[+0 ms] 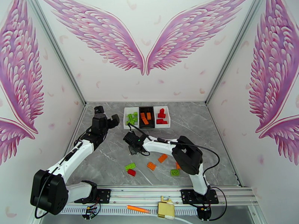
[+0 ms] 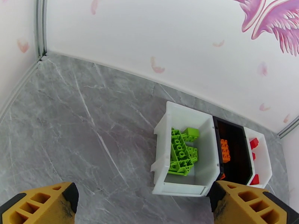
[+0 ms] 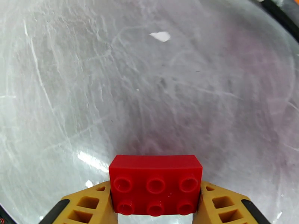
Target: Sort the legos into containers by color
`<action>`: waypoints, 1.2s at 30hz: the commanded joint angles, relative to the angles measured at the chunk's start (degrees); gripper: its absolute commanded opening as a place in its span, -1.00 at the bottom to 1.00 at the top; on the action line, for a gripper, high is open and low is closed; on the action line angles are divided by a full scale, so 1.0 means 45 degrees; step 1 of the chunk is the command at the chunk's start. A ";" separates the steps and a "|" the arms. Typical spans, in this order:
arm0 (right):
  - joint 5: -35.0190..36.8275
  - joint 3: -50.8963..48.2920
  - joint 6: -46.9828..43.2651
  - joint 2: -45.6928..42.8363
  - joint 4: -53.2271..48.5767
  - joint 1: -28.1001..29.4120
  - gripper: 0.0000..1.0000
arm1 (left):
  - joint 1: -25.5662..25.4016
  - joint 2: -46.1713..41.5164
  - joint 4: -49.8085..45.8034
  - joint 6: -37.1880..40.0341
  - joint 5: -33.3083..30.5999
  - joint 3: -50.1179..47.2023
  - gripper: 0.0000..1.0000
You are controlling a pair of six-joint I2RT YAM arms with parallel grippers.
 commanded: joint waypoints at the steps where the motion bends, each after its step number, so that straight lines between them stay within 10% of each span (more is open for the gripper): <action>1: 0.0707 -0.0625 -0.0214 -0.1434 0.0709 -0.0382 -0.14 | -0.0342 -0.0333 0.0557 0.0554 0.0222 -0.0165 0.95; 18: 0.1601 -0.3481 -0.0972 -0.6330 0.2814 -0.3250 -0.21 | -0.2957 -0.0858 0.3275 0.3964 0.1711 -0.1283 0.98; 36: -0.0841 -0.1167 -0.1374 -0.2644 0.3891 -0.7411 -0.21 | -0.4529 -0.1518 0.3480 0.5129 0.2530 -0.2251 0.98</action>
